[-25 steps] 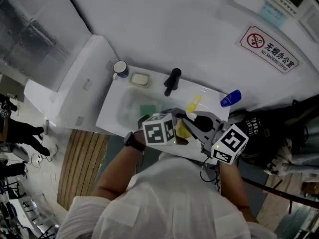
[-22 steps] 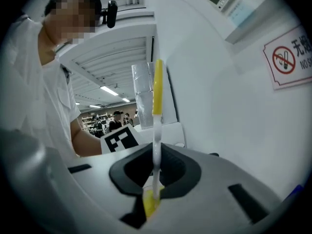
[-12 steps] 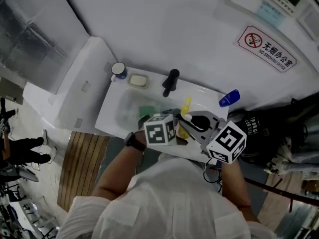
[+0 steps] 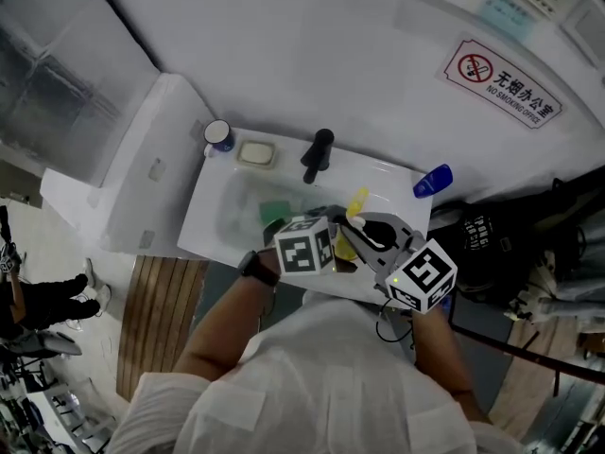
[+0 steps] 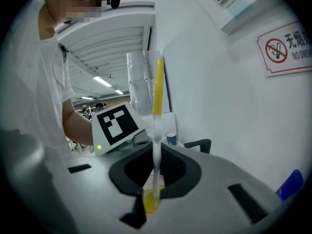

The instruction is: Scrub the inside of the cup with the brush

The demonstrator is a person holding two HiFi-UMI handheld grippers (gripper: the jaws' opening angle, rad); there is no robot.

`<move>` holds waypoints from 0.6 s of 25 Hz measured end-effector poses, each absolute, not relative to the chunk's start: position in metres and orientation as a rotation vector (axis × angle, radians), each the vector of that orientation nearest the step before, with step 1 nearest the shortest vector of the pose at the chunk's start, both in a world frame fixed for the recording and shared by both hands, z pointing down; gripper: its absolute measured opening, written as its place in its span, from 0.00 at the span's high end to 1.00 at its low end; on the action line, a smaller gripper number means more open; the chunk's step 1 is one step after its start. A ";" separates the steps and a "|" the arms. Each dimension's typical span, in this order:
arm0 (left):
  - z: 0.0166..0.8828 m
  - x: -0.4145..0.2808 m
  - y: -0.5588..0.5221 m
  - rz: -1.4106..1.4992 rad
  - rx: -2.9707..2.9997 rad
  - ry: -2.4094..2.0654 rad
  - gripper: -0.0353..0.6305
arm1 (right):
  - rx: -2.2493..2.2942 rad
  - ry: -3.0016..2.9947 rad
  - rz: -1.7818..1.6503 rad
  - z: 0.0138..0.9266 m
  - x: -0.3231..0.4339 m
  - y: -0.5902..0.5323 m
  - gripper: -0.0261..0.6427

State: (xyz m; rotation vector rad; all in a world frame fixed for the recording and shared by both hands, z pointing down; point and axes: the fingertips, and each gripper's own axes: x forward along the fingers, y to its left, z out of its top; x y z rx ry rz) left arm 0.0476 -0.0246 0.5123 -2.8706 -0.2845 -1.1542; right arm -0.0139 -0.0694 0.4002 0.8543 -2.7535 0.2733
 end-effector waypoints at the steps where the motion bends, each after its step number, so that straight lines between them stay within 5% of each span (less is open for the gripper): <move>1: 0.515 0.050 -0.028 -1.153 -2.874 -0.275 0.37 | 0.885 -2.763 0.264 0.397 -0.008 -0.071 0.93; 15: 0.564 0.100 -0.077 -1.246 -2.766 -0.304 0.37 | 1.480 -2.749 0.108 0.332 0.122 -0.095 0.93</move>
